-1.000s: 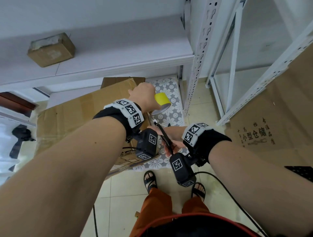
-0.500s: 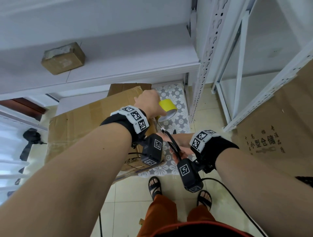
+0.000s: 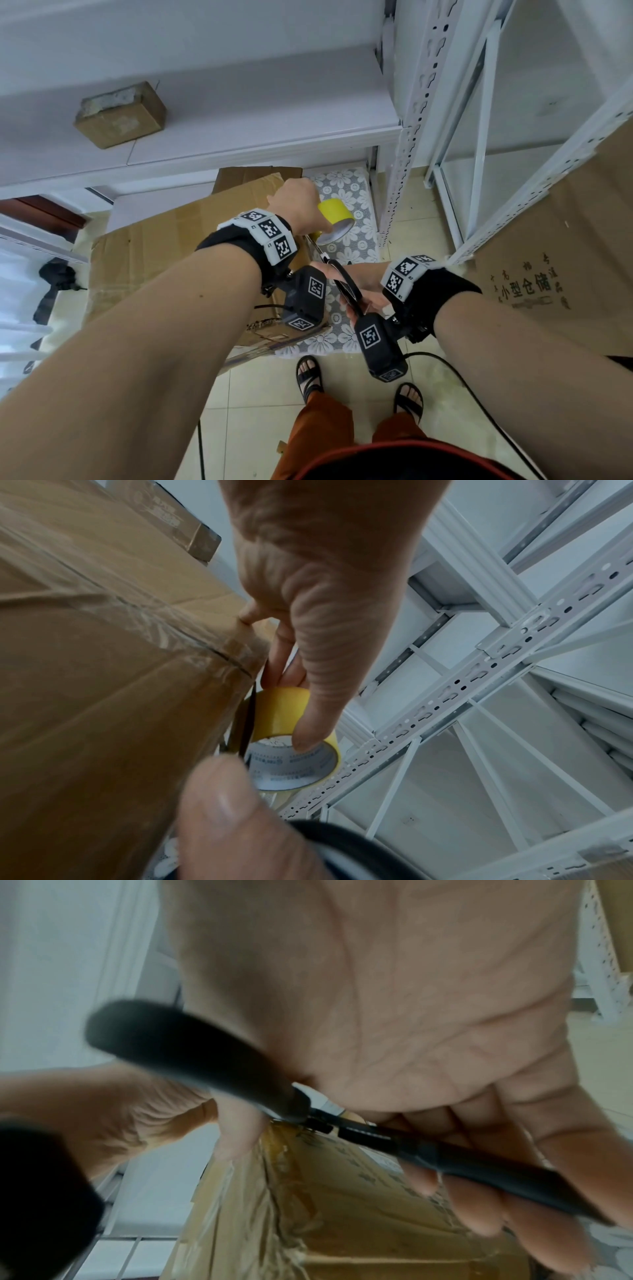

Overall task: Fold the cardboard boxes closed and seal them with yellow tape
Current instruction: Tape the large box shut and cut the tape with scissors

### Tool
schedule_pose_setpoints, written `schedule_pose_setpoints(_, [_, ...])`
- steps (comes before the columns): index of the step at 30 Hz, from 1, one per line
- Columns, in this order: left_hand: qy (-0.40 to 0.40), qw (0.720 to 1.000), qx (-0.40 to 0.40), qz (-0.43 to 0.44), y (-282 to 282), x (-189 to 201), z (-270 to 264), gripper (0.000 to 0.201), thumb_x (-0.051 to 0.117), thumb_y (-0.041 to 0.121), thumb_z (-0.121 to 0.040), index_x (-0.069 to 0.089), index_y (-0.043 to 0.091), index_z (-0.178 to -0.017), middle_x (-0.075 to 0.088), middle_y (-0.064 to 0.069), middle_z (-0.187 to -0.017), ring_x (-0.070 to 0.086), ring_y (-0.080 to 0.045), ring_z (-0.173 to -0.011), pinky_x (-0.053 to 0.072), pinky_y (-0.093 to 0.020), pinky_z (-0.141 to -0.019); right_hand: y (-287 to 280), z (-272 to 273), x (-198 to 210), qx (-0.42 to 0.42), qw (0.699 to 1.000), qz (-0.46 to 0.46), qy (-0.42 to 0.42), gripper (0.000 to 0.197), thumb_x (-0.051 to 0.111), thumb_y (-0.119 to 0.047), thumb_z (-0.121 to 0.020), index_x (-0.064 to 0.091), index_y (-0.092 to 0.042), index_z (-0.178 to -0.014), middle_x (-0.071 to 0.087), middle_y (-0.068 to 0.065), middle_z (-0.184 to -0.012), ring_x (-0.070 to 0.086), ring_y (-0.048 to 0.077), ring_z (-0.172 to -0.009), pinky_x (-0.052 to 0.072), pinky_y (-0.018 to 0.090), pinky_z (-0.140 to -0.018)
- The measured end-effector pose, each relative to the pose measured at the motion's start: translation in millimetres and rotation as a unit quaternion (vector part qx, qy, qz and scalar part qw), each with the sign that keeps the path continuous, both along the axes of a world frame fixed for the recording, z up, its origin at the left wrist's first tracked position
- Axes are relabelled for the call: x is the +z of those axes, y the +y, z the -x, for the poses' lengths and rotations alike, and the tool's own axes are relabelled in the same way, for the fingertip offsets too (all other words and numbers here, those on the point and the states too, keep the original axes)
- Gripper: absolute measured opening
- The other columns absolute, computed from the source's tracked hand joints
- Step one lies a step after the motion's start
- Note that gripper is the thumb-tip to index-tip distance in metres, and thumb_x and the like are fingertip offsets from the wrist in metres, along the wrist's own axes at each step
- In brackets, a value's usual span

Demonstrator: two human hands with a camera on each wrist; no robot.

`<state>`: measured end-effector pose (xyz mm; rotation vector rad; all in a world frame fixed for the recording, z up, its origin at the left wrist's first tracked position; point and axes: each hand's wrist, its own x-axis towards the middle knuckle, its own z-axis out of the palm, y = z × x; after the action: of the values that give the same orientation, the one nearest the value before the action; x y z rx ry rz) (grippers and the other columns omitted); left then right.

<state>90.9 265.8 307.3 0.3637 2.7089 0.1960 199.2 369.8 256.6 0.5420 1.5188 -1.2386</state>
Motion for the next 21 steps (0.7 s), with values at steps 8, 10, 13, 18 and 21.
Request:
schedule_pose_setpoints(8, [0.022, 0.999, -0.026, -0.006, -5, -1, 4, 0.047, 0.081, 0.042, -0.063, 0.044, 0.012, -0.06, 0.047, -0.001, -0.062, 0.046, -0.018, -0.059, 0.033, -0.027, -0.049, -4, -3, -10, -0.062, 0.998, 0.002, 0.001, 0.044, 0.043, -0.055, -0.091, 0.044, -0.015, -0.073, 0.048, 0.005, -0.079, 0.045, 0.018, -0.068, 0.042, 0.03, -0.072])
schedule_pose_setpoints(10, [0.023, 0.999, -0.032, -0.002, -4, 0, 4, 0.049, 0.08, 0.038, -0.064, 0.039, 0.012, -0.055, 0.04, 0.0, -0.057, 0.038, -0.017, -0.054, 0.027, -0.027, -0.045, -4, 0, -6, -0.034, 0.999, 0.008, -0.006, 0.058, 0.062, -0.069, -0.067, 0.053, -0.012, -0.061, 0.055, 0.009, -0.066, 0.049, 0.021, -0.06, 0.042, 0.031, -0.06])
schedule_pose_setpoints(13, [0.015, 0.999, -0.027, -0.016, -3, 2, 4, 0.055, 0.079, 0.037, -0.064, 0.03, 0.015, -0.052, 0.029, 0.0, -0.054, 0.027, -0.017, -0.051, 0.021, -0.028, -0.045, -1, 2, 1, 0.025, 0.999, -0.023, 0.03, 0.047, 0.057, -0.058, -0.085, 0.051, -0.019, -0.059, 0.054, 0.006, -0.046, 0.055, 0.022, -0.041, 0.04, 0.021, -0.043])
schedule_pose_setpoints(18, [0.003, 1.0, -0.013, -0.022, 2, 1, 3, 0.058, 0.075, 0.043, -0.068, 0.027, 0.015, -0.051, 0.027, 0.001, -0.053, 0.025, -0.016, -0.049, 0.04, -0.035, -0.05, 12, -4, -1, 0.044, 0.985, -0.066, 0.154, 0.045, 0.053, -0.049, -0.092, 0.048, -0.016, -0.061, 0.052, -0.002, -0.036, 0.052, 0.011, -0.031, 0.037, 0.016, -0.039])
schedule_pose_setpoints(21, [0.006, 0.999, 0.018, -0.03, 3, -3, 4, 0.058, 0.076, 0.042, -0.068, 0.028, 0.015, -0.05, 0.027, 0.002, -0.051, 0.026, -0.017, -0.049, 0.048, -0.059, -0.087, 18, -9, -12, 0.027, 0.983, -0.067, 0.168, 0.043, 0.052, -0.05, -0.091, 0.045, -0.016, -0.067, 0.049, -0.009, -0.03, 0.051, 0.005, -0.03, 0.044, 0.02, -0.046])
